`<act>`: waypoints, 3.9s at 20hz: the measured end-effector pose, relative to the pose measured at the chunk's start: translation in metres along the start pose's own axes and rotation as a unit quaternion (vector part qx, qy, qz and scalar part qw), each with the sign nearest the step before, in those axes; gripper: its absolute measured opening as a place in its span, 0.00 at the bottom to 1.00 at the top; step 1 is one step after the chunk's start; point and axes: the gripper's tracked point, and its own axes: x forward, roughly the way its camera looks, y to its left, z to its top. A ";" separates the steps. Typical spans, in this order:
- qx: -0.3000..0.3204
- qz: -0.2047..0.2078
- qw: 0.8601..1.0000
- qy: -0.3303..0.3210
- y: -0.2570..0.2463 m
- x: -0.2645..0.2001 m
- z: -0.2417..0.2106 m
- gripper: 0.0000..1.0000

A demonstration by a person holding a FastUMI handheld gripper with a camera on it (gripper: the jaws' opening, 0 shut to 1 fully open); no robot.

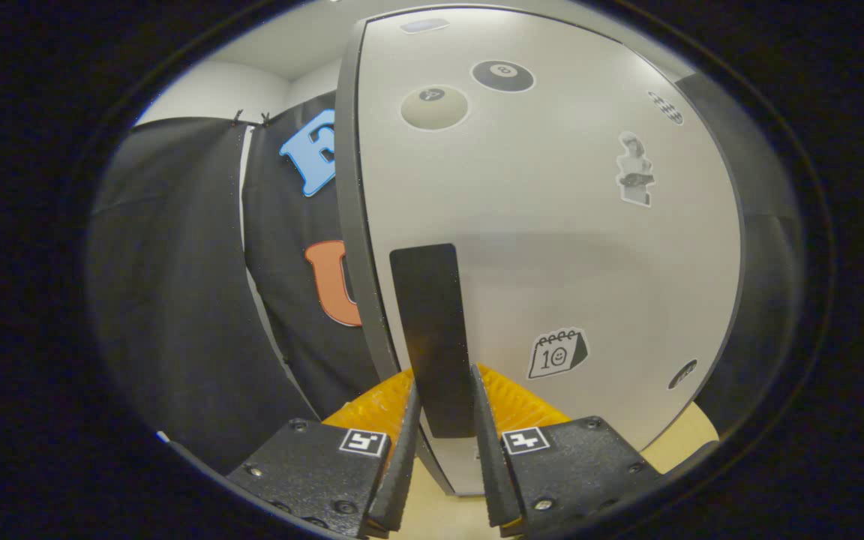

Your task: Open the shoe cabinet door, grab the shoes and put them into the shoe cabinet, then close the shoe cabinet door.

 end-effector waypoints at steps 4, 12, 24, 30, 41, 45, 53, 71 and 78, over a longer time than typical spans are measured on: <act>-0.026 0.018 0.999 0.001 -0.001 -0.004 -0.002 0.36; -0.045 0.057 0.997 0.002 -0.001 -0.054 -0.008 0.30; -0.042 0.014 0.999 -0.002 -0.053 -0.149 -0.009 0.28; -0.047 -0.040 0.998 -0.012 -0.099 -0.192 -0.008 0.22; -0.013 -0.128 0.992 -0.012 -0.197 -0.238 0.001 0.07; -0.010 -0.143 0.990 -0.006 -0.232 -0.246 0.006 0.06; 0.005 -0.151 0.989 -0.010 -0.275 -0.261 0.005 0.06; -0.031 -0.154 0.987 -0.036 -0.203 -0.319 -0.028 0.96; -0.029 -0.095 0.994 0.036 -0.135 -0.286 -0.115 0.98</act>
